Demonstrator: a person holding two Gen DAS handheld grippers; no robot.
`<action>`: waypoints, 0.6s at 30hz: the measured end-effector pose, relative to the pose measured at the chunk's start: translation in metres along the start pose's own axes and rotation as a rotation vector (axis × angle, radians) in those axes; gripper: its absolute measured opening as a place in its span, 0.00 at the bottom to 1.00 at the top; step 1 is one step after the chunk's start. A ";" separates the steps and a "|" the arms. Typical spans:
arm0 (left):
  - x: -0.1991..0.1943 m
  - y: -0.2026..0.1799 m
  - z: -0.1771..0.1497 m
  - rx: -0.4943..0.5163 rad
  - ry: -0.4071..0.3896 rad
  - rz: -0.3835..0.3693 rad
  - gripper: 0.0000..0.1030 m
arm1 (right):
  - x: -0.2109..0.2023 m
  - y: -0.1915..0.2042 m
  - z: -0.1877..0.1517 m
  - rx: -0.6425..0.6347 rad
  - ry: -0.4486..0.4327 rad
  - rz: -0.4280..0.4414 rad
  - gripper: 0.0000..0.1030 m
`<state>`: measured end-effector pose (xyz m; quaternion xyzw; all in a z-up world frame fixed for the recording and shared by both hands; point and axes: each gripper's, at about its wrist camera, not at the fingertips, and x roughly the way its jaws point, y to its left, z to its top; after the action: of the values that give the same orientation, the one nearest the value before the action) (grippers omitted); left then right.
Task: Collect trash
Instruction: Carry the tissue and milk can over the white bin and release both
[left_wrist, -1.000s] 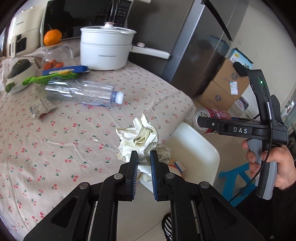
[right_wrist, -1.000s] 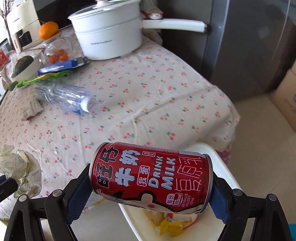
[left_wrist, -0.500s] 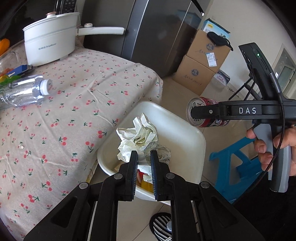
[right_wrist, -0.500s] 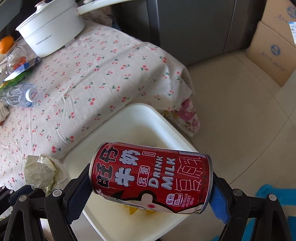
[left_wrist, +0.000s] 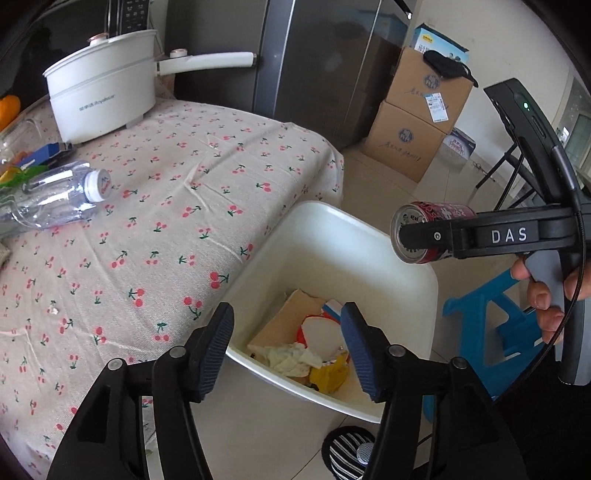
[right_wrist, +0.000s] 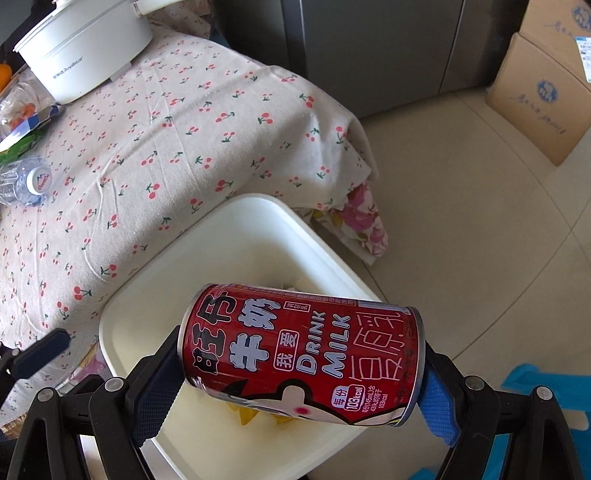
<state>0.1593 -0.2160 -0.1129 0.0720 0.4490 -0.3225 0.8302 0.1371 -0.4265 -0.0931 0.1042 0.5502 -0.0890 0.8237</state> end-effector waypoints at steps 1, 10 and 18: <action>-0.003 0.005 0.000 -0.017 -0.002 0.008 0.69 | 0.001 0.000 0.000 -0.003 0.004 -0.002 0.88; -0.034 0.039 -0.004 -0.104 -0.029 0.111 0.87 | 0.017 0.019 -0.003 -0.059 0.061 0.007 0.88; -0.062 0.067 -0.008 -0.174 -0.072 0.157 0.96 | 0.009 0.039 -0.003 -0.112 0.016 0.014 0.96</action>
<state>0.1694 -0.1312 -0.0799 0.0228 0.4381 -0.2185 0.8717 0.1482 -0.3888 -0.1000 0.0624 0.5600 -0.0512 0.8245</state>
